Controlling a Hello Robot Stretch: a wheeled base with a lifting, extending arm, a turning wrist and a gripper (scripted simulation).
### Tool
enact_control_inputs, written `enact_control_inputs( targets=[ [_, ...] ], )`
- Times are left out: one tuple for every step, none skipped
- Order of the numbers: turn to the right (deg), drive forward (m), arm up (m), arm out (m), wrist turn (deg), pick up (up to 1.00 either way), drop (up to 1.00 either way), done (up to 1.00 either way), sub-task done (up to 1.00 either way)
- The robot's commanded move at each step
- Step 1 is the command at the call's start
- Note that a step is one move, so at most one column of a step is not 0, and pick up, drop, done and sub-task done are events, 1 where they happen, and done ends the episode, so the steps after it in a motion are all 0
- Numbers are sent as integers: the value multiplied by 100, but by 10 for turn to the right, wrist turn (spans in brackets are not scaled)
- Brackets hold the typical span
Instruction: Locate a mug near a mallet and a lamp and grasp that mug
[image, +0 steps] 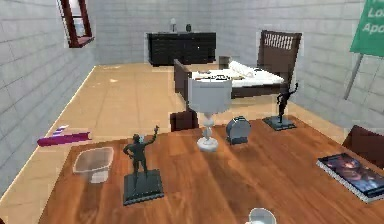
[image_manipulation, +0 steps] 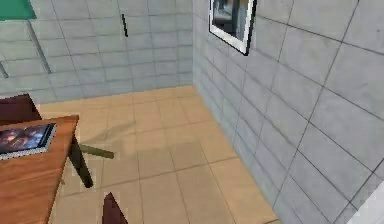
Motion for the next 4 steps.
enact_control_inputs(
  targets=[
    [450, 0, 0, 0, 0, 0, 0, 0, 0],
    [450, 0, 0, 0, 0, 0, 0, 0, 0],
    [90, 0, 0, 0, 0, 0, 0, 0, 0],
    [0, 30, 0, 0, 0, 0, 0, 0, 0]
  ],
)
